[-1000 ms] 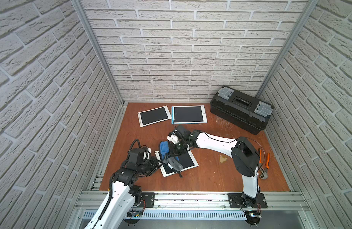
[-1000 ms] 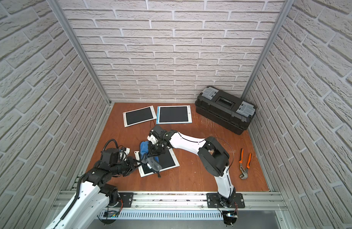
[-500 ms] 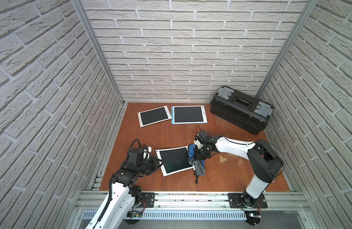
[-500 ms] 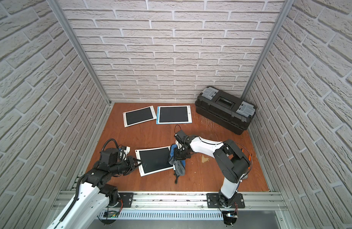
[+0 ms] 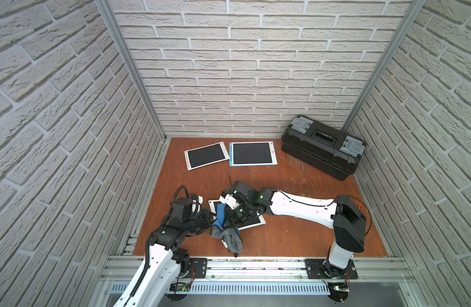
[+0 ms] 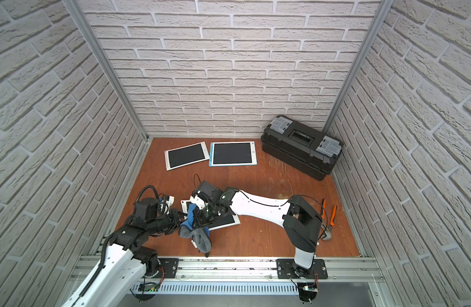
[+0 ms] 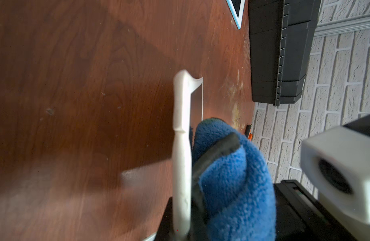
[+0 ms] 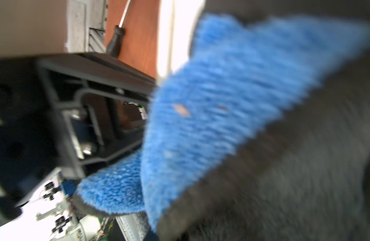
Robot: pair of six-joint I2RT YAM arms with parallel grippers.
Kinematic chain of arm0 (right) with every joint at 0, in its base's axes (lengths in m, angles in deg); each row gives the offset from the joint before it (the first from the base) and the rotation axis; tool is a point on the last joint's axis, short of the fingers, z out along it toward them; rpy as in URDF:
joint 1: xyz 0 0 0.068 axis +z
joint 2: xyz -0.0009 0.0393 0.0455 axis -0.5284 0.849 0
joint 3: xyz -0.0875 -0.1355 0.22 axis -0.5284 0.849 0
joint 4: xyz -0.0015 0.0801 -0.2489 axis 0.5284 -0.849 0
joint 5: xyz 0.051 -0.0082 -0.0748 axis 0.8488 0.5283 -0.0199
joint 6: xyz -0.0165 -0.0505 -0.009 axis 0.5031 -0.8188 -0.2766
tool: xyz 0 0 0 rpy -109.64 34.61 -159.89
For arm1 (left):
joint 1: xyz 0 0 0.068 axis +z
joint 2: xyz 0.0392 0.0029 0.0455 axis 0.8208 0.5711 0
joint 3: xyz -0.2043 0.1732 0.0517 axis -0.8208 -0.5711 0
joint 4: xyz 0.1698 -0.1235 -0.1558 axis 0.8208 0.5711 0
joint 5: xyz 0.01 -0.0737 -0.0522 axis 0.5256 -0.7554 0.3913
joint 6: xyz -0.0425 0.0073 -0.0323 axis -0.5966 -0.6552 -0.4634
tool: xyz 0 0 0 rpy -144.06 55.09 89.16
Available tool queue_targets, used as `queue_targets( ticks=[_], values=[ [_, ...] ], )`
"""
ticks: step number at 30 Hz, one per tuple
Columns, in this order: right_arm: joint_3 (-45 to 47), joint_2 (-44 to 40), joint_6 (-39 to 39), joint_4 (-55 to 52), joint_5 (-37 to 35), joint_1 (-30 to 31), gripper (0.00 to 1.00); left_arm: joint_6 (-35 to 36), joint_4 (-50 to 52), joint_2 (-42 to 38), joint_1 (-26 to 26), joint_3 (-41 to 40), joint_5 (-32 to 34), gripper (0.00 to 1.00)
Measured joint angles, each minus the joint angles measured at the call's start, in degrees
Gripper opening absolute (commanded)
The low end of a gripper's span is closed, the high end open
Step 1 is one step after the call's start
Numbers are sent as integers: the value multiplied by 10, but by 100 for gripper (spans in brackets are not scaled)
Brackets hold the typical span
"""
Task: Wipe the drawing tablet
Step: Wipe the dirt from the drawing tablet, then place the cleaning item at the center of the board.
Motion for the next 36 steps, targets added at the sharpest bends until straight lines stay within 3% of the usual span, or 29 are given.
queue_targets(
  ticks=[5, 13, 17, 22, 23, 24, 25, 26, 28, 32, 36],
  values=[
    [63, 28, 16, 59, 84, -76, 2, 7, 12, 2, 0, 0, 15, 0],
    [198, 23, -21, 50, 58, -348, 2, 10, 9, -1, 0, 14, 5, 0],
    [181, -2, -48, -4, 30, -367, 2, 39, 29, -2, 13, 50, 11, 0],
    [87, 0, -67, -58, -14, -369, 3, 97, 56, 24, 73, 125, 8, 0],
    [70, 1, -67, -62, -21, -372, 7, 111, 62, 34, 82, 141, 7, 0],
    [53, 2, -67, -66, -31, -375, 16, 127, 69, 44, 89, 160, 7, 0],
    [34, 6, -68, -73, -43, -379, 43, 143, 75, 52, 95, 177, 7, 0],
    [20, 9, -69, -78, -53, -381, 59, 157, 80, 59, 99, 190, 7, 0],
    [-3, 15, -79, -91, -78, -384, 80, 187, 86, 71, 106, 209, 1, 0],
    [-19, 8, -112, -121, -120, -385, 84, 217, 87, 76, 117, 219, -24, 0],
    [-2, -38, -148, -141, -125, -385, 79, 228, 60, 75, 134, 218, -71, 0]
  ],
)
